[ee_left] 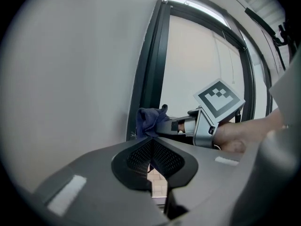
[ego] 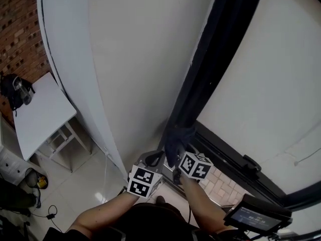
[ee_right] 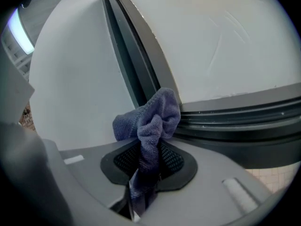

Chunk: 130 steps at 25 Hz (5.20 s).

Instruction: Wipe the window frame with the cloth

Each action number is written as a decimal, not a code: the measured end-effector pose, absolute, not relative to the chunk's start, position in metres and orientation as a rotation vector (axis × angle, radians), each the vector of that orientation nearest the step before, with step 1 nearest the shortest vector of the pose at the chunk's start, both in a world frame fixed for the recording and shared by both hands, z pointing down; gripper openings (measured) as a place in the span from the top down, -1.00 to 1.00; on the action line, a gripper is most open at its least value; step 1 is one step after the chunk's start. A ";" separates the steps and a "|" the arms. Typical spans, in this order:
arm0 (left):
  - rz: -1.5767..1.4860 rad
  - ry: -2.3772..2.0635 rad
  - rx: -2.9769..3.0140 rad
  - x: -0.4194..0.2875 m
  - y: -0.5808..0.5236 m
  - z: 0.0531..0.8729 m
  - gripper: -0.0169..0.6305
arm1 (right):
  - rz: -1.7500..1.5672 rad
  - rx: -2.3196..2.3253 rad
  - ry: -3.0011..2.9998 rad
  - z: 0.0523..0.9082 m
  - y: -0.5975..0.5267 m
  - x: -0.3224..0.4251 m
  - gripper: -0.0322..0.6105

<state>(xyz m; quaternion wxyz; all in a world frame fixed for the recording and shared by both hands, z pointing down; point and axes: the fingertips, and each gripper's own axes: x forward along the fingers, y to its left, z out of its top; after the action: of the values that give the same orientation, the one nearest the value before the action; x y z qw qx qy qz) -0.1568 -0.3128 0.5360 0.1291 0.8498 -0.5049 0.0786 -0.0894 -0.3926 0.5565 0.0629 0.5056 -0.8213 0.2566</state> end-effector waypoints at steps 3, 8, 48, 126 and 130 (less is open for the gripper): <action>0.228 -1.478 2.464 -0.157 -0.318 0.535 0.97 | 0.773 1.540 -2.481 0.552 -0.408 -0.089 0.63; 0.225 -1.494 2.474 -0.156 -0.323 0.528 0.97 | 0.805 1.506 -2.526 0.544 -0.416 -0.094 0.63; 0.120 -1.482 2.543 -0.132 -0.328 0.483 0.97 | 0.658 1.526 -2.735 0.434 -0.414 -0.079 0.63; -0.032 -1.108 2.790 -0.071 -0.289 0.434 0.97 | 0.300 1.993 -2.569 0.425 -0.245 0.083 0.63; -0.040 -1.164 2.764 -0.084 -0.298 0.434 0.97 | 0.289 1.974 -2.588 0.420 -0.254 0.075 0.63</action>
<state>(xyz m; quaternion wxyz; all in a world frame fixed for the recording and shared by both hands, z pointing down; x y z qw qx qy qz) -0.0843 -0.2980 0.4338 0.0710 0.9193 -0.3869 -0.0133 0.0751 -0.2535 0.4202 -0.0631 0.6027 -0.7905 0.0882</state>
